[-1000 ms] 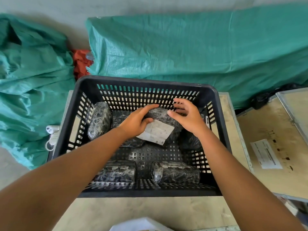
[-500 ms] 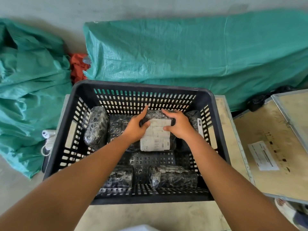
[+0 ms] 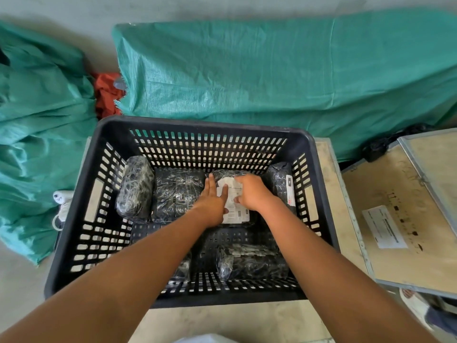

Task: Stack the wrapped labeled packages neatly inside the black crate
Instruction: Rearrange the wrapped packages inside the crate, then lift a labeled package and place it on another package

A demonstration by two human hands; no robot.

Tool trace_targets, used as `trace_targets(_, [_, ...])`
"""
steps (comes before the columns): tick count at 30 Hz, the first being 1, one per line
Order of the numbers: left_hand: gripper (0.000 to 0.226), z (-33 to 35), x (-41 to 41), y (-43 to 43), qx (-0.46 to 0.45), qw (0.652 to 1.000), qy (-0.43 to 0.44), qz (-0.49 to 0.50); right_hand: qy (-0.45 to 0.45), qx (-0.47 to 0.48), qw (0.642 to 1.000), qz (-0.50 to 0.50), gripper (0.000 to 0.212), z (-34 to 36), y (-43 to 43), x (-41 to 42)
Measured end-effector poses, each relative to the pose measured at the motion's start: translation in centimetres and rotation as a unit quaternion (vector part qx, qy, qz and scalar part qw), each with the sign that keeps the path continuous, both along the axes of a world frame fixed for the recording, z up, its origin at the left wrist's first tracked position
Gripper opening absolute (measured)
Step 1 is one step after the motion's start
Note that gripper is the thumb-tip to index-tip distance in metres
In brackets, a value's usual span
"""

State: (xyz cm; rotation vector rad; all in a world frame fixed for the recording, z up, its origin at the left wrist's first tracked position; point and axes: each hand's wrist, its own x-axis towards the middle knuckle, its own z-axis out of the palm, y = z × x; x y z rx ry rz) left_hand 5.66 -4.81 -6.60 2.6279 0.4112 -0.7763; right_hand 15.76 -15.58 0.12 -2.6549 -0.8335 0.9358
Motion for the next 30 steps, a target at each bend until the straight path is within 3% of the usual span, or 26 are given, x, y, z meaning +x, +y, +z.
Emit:
trace_targets(4, [0.088, 0.3, -0.2, 0.2, -0.025, 0.999, -0.019, 0.01, -0.12, 0.158, 0.98, -0.005, 0.054, 4.1, -1.8, -0.2])
trace_targets(8, [0.089, 0.5, -0.6, 0.2, -0.044, 0.999, -0.025, -0.004, -0.207, 0.125, 0.97, -0.034, 0.055, 6.8, -5.9, 0.1])
trace_targets(11, [0.089, 0.6, -0.7, -0.1, -0.054, 0.998, -0.023, -0.002, -0.167, 0.084, 0.979, -0.081, 0.064, 6.6, -8.0, -0.5])
trace_targets(17, [0.082, 0.5, -0.8, -0.5, -0.038, 0.999, -0.018, -0.016, -0.076, 0.132, 0.984, -0.096, 0.067, 4.4, -8.9, -2.0])
trace_targets(24, [0.072, 2.1, -0.7, -0.8, -0.059, 0.997, -0.008, -0.04, -0.037, 0.159, 0.976, -0.147, 0.066, 3.8, -8.6, -1.7])
trace_targets(27, [0.076, 4.1, -0.8, -1.0, -0.119, 0.989, -0.081, -0.033, -0.039, 0.168, 0.97, -0.17, 0.063, 4.2, -8.6, -1.4])
trace_targets(30, [0.084, 6.6, -1.4, -1.0, -0.198, 0.959, -0.201, -0.027, -0.062, 0.18, 0.969, -0.161, 0.063, 5.6, -8.6, -0.9])
